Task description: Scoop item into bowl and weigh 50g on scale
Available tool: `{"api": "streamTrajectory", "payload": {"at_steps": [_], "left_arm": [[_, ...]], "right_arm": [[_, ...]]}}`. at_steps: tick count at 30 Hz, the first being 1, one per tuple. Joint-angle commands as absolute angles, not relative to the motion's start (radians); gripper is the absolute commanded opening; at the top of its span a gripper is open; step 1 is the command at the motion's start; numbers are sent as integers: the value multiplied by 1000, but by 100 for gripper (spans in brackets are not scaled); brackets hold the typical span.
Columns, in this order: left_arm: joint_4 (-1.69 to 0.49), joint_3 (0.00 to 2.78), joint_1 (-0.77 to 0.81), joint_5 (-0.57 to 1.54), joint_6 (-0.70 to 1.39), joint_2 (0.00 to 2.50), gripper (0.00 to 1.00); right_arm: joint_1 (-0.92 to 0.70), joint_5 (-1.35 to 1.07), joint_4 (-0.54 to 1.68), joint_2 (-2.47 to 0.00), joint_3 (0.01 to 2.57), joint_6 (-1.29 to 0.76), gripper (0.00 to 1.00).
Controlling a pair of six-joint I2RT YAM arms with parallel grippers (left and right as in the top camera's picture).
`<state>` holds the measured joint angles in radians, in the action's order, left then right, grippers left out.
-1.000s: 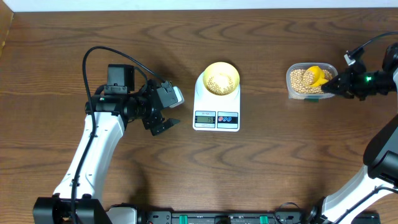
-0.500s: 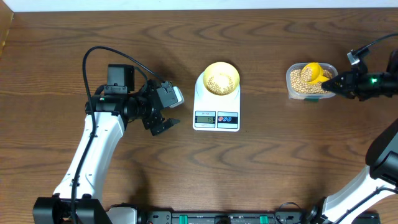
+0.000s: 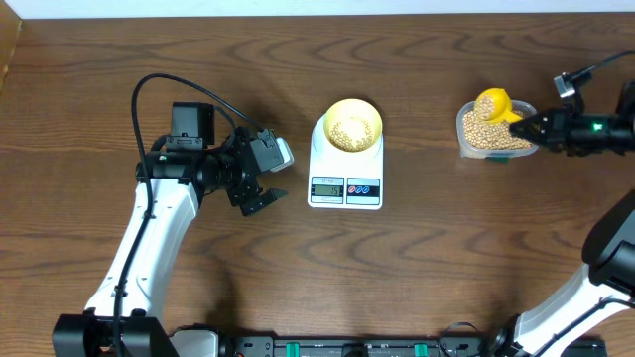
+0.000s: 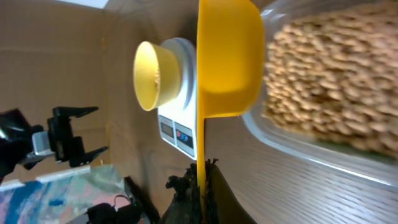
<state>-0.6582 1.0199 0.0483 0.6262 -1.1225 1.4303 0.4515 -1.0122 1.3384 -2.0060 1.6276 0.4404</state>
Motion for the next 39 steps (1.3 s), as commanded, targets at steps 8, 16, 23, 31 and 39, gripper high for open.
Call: {"api": "streamTrajectory", "payload": {"at_steps": [8,16,23,31,39], "left_arm": [[-662,1023,45,642,-1114,1418,98],[-662,1023,45,642,-1114,1418,98],[-662,1023,45,642,-1114,1418,98],[-662,1023,45,642,-1114,1418,98],[-662,1023,45,642,-1114,1418,98]], "right_arm": [[304,-1163,1338,-2014,1624,455,1],[166,-1154,1303,-2014,1631,389,1],[40,-1031,1259,-2014,1697,276,1],[-103,-772,1260,-2014,1846,168,1],[-281,-424,1234,-2014,1927,149,1]]}}
